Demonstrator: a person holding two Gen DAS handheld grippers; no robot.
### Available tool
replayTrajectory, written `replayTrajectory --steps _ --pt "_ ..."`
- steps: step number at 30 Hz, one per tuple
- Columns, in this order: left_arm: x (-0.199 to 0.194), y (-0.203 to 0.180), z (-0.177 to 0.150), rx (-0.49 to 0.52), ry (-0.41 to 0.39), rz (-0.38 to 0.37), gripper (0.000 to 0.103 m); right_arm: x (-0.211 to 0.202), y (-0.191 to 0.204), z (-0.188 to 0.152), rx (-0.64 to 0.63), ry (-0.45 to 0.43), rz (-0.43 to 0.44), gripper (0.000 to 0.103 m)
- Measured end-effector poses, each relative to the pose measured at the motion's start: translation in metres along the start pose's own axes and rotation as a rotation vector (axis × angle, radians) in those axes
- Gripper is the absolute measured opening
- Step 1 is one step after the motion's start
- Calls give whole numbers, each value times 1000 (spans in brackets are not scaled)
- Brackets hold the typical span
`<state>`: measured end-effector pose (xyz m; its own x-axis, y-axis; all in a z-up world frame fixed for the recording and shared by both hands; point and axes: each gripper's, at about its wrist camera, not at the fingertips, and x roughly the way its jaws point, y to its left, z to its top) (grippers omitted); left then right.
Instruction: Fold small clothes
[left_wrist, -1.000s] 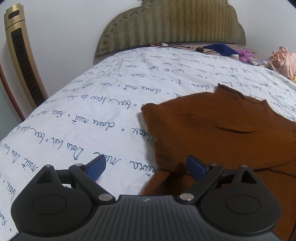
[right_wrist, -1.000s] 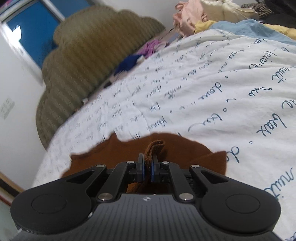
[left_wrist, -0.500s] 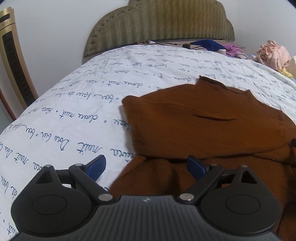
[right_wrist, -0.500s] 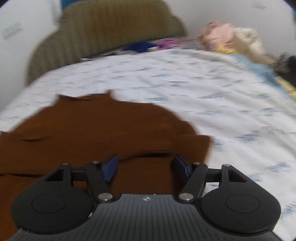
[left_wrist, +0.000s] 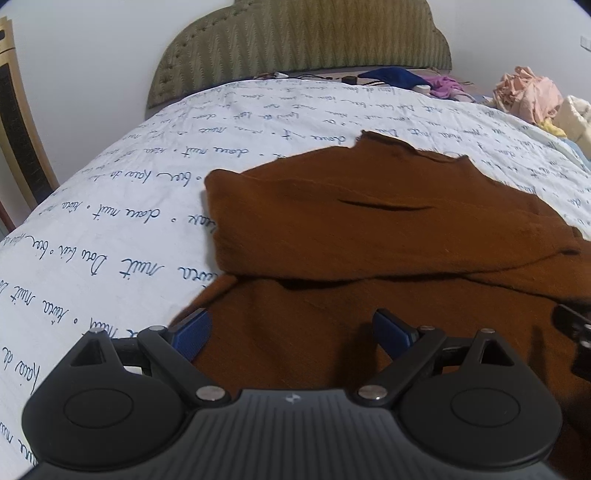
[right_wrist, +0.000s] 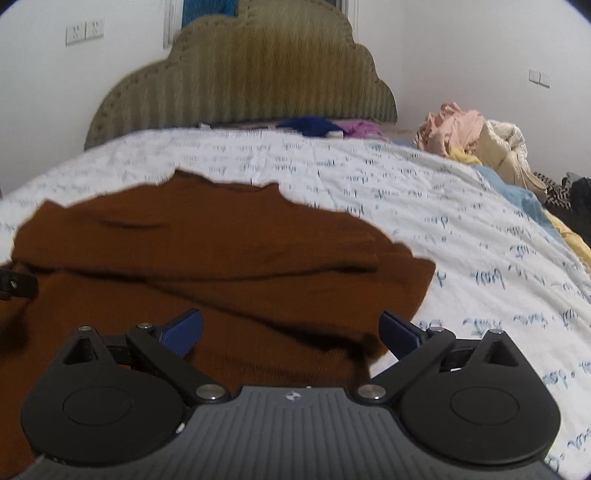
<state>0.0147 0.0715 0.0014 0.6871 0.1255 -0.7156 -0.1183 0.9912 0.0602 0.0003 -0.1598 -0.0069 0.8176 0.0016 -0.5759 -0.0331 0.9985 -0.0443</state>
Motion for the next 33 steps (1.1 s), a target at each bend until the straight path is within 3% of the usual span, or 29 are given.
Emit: replayTrajectory --steps 9,33 --pt "-5 -12 -7 -1 5 2 95 22 -7 -18 60 103 -40 103" --pt "5 -17 -13 -30 55 -1 95 22 -17 -26 120 93 4 103"
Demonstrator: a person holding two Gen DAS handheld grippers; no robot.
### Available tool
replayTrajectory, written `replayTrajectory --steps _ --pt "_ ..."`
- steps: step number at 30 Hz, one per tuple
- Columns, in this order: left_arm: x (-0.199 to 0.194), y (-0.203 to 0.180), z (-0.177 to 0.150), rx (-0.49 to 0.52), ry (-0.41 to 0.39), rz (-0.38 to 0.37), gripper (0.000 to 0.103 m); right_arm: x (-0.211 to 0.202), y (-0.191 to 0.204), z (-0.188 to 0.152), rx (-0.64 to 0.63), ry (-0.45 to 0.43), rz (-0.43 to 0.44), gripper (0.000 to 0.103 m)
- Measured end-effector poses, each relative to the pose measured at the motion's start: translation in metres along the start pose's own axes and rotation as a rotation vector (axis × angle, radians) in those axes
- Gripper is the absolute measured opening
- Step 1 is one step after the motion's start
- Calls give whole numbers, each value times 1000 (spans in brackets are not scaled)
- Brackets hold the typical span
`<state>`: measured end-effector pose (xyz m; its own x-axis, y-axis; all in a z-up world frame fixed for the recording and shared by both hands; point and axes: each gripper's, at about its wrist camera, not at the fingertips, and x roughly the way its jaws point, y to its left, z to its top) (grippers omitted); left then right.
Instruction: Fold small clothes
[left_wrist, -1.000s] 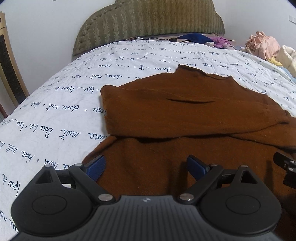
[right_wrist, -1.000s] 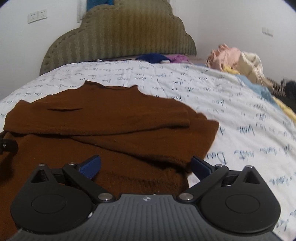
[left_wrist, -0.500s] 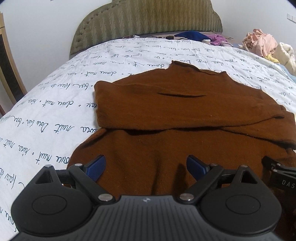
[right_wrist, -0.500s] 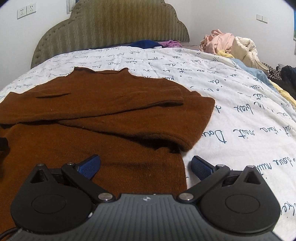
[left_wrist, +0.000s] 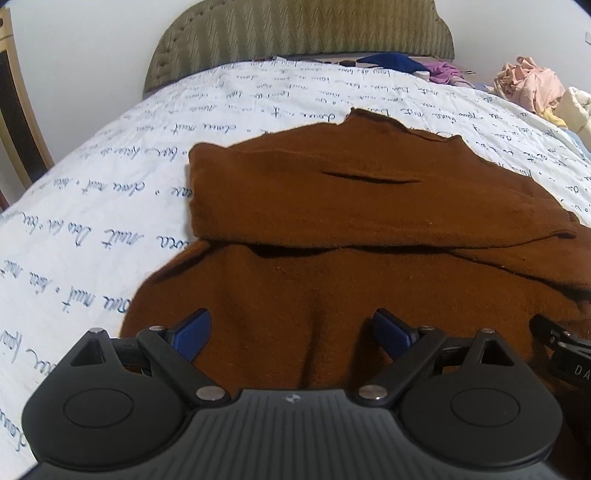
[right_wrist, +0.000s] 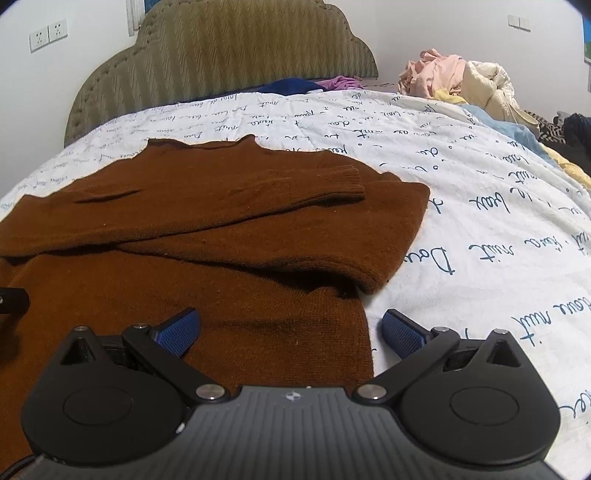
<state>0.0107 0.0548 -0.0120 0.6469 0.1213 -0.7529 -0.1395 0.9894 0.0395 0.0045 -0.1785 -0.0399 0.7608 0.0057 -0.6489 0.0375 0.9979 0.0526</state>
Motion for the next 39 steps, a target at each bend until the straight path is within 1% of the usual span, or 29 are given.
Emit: replayTrajectory --steps 9,14,20,26,29,34,39 --pt "0 0 3 26 8 32 95 0 -2 0 6 -1 5 103" --pt "2 0 5 0 22 14 95 0 -1 0 6 -1 5 103" --pt "1 -9 8 43 22 45 95 0 -1 0 6 -1 5 103" --pt "2 -10 16 23 17 59 95 -1 -1 0 6 -1 4 103" --pt "3 -12 16 34 19 69 95 0 -1 0 6 -1 5 103" --pt "9 -15 17 38 44 65 95 0 -1 0 6 -1 4 103" --pt "10 -15 22 25 44 86 95 0 -1 0 6 -1 5 103"
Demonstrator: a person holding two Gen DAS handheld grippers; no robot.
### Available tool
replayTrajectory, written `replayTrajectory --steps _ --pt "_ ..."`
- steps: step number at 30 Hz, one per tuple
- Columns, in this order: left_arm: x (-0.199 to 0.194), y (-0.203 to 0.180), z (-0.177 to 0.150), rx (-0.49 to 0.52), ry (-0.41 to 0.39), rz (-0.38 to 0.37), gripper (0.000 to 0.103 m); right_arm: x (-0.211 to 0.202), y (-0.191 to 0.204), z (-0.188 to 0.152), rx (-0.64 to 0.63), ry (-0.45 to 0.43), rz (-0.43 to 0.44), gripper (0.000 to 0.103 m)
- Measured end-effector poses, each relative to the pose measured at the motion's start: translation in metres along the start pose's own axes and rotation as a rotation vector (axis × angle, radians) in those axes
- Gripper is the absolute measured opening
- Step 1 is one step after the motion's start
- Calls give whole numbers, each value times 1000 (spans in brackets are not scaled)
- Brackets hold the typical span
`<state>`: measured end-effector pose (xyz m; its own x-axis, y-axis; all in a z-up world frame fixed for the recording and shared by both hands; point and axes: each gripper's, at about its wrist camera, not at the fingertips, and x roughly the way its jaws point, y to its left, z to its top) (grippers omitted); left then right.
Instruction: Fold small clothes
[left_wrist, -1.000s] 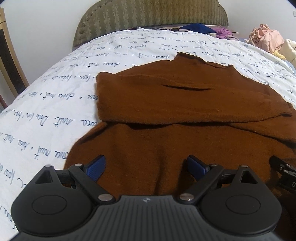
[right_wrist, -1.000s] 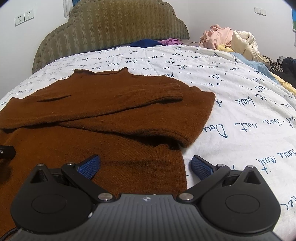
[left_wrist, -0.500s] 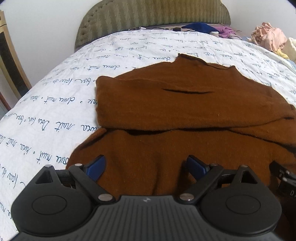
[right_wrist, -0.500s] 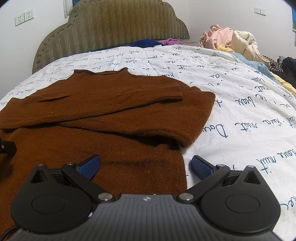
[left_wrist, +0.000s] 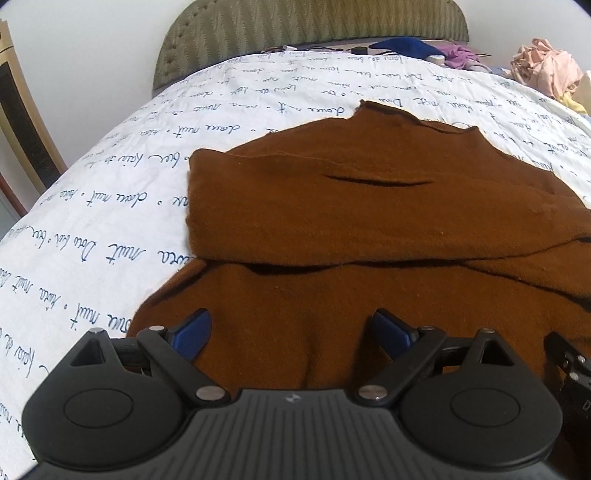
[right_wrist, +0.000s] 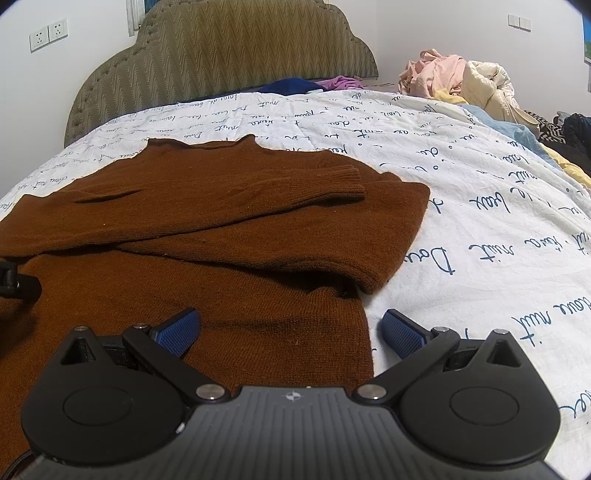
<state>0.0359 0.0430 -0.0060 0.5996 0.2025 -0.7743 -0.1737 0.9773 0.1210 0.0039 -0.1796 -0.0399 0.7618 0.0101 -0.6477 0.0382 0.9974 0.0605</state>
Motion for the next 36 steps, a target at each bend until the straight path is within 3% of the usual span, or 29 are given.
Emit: replayTrajectory --steps 22,30,36 --pt "-5 16 9 -35 -20 16 95 0 0 0 0 0 -1 103" --pt "-25 19 2 8 -103 11 95 0 0 0 0 0 0 103" --pt "-43 38 -8 -22 -140 -21 95 0 0 0 0 -1 0 103"
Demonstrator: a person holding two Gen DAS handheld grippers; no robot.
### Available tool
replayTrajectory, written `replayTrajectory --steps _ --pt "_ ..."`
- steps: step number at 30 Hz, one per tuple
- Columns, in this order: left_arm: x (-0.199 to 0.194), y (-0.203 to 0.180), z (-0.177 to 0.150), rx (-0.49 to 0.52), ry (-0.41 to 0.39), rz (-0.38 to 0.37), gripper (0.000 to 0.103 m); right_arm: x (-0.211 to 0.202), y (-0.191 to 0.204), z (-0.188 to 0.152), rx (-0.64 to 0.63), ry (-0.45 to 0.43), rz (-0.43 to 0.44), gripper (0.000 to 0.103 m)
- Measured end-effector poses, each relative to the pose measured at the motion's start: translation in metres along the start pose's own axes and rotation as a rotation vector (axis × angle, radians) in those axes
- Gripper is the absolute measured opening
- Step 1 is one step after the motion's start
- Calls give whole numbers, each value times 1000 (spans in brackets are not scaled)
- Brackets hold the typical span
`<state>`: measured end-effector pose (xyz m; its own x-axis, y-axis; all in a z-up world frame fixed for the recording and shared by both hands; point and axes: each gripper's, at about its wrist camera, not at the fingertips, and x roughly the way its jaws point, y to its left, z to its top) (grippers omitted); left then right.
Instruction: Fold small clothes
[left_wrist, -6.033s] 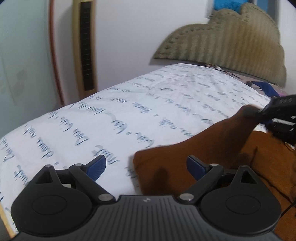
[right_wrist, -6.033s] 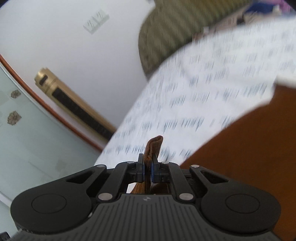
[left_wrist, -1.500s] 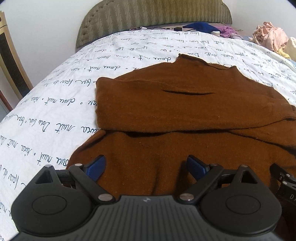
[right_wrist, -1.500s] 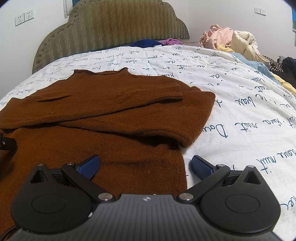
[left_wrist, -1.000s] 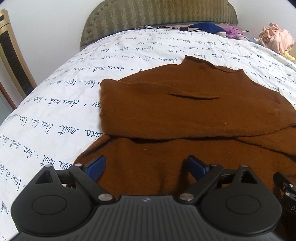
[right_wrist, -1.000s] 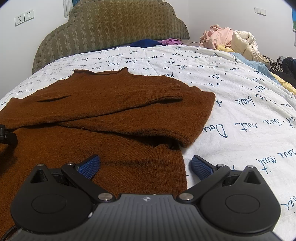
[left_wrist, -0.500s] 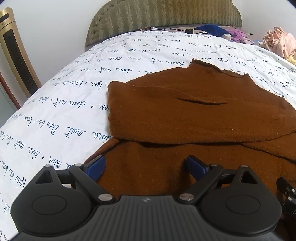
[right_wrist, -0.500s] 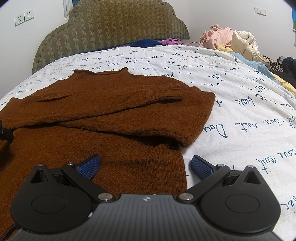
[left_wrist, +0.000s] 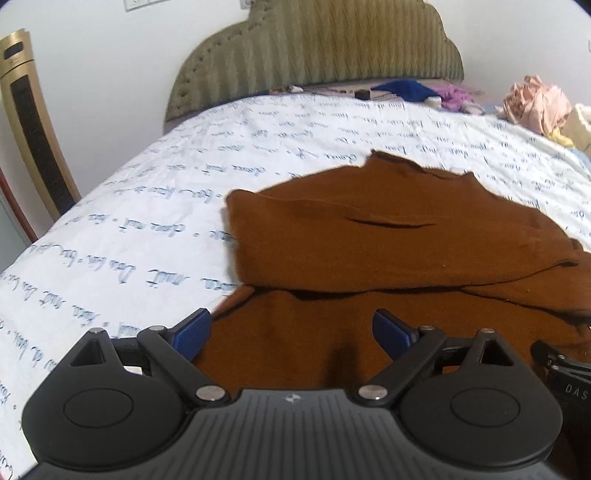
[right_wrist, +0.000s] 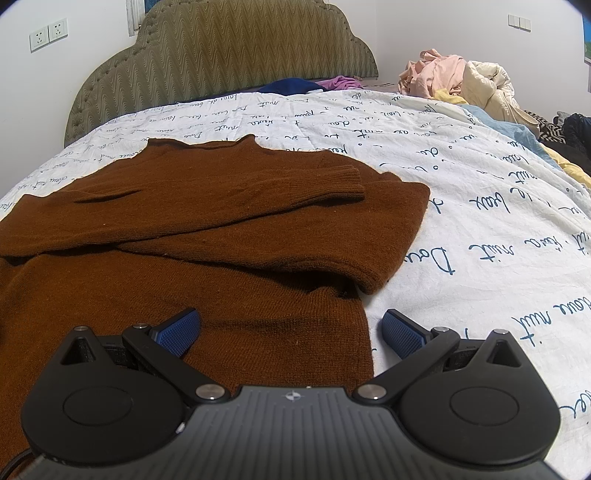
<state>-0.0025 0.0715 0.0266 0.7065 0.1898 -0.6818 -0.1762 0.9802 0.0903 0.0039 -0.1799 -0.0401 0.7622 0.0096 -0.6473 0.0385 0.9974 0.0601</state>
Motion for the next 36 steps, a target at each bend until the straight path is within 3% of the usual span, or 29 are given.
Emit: replayTrajectory --steps 13,16,22,30,36 --pt "-29 76 -41 -16 0 11 95 0 1 1 -5 3 -5 103" --pt "-35 95 -51 -22 8 -7 95 -5 -4 5 -9 31 29 103" --pt "-44 129 -72 -39 45 -70 95 -65 -32 -6 52 -9 219 103" --pt "-51 134 -87 -83 106 -187 95 -148 -49 -20 -78 -44 276 103" --pt "-55 121 -95 -52 126 -230 95 -160 -60 -34 -115 49 237 103"
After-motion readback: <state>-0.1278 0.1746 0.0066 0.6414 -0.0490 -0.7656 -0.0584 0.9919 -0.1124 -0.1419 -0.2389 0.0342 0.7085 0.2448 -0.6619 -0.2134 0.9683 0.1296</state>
